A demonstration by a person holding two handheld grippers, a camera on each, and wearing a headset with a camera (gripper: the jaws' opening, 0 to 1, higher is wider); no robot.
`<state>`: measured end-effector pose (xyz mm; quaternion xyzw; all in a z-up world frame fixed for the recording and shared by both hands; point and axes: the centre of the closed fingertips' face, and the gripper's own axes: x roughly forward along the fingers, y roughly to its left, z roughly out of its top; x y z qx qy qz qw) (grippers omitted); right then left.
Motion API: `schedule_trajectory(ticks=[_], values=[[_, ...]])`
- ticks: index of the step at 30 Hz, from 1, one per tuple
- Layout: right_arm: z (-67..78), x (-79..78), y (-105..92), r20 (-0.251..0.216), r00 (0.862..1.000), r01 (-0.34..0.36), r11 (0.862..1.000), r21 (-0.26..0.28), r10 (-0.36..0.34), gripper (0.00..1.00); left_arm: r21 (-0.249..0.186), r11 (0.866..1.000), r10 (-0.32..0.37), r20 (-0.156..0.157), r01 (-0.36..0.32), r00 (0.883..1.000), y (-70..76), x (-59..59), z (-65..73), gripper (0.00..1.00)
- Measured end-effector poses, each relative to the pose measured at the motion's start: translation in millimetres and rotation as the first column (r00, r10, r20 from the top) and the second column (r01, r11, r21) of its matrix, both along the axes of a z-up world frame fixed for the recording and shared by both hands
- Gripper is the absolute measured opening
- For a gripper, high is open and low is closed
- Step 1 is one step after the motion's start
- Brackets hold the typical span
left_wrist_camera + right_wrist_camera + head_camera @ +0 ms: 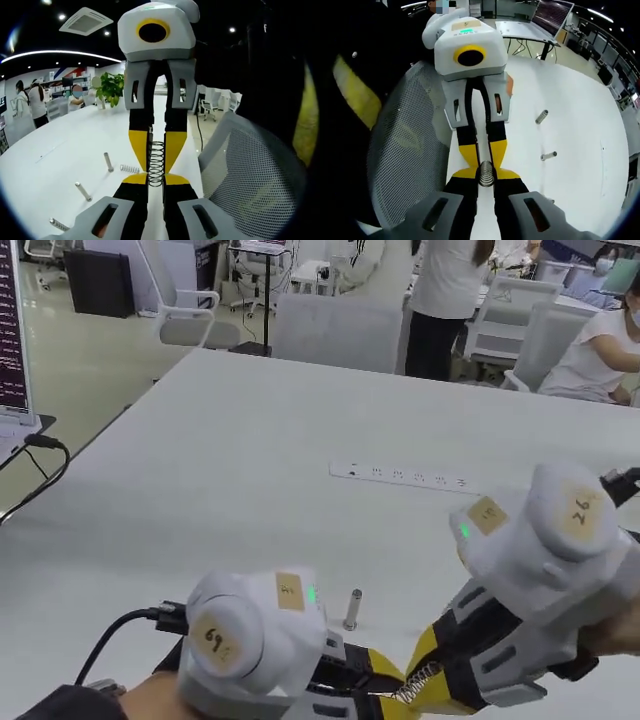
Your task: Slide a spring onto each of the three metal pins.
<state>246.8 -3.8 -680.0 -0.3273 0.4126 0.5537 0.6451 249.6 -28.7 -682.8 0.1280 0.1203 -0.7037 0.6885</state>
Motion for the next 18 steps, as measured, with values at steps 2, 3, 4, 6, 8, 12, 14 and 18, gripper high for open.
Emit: schedule_trajectory(ticks=[2, 3, 4, 6, 8, 12, 14, 18], values=[[0.2, 1.4, 0.4, 0.003, 1.0, -0.014, 1.0, -0.02, 0.014, 0.08, -0.002, 1.0, 0.012, 0.005, -0.012, 1.0, 0.3, 2.4, 0.7, 0.03], [0.1, 3.0, 1.0, 0.005, 1.0, -0.026, 0.999, -0.041, 0.026, 0.08, -0.001, 1.0, 0.016, 0.006, -0.016, 1.0, 0.5, 3.3, 0.8, 0.03], [-0.1, 3.8, 1.0, 0.006, 0.999, -0.035, 0.998, -0.053, 0.036, 0.08, -0.001, 1.0, 0.023, 0.008, -0.023, 1.0, 0.8, 4.7, 0.6, 0.03], [-0.4, 5.0, 1.8, 0.008, 0.998, -0.055, 0.995, -0.082, 0.056, 0.08, -0.003, 0.999, 0.033, 0.012, -0.033, 0.999, 1.0, 6.5, 0.7, 0.03], [-0.6, 5.7, 2.4, 0.004, 0.997, -0.078, 0.991, -0.113, 0.079, 0.08, -0.005, 0.999, 0.038, 0.01, -0.038, 0.999, 1.2, 7.3, 0.5, 0.03], [-1.5, 8.0, 3.4, -0.004, 0.993, -0.115, 0.981, -0.159, 0.116, 0.08, -0.006, 0.999, 0.051, 0.007, -0.051, 0.999, 2.1, 10.1, 0.3, 0.03], [-2.4, 8.9, 3.6, -0.007, 0.99, -0.138, 0.973, -0.185, 0.139, 0.08, -0.005, 0.998, 0.057, 0.007, -0.057, 0.998, 2.4, 11.3, -0.3, 0.03], [-4.4, 10.4, 4.8, -0.011, 0.985, -0.168, 0.961, -0.221, 0.17, 0.08, -0.002, 0.998, 0.066, 0.004, -0.066, 0.998, 3.0, 13.4, -1.8, 0.03]])
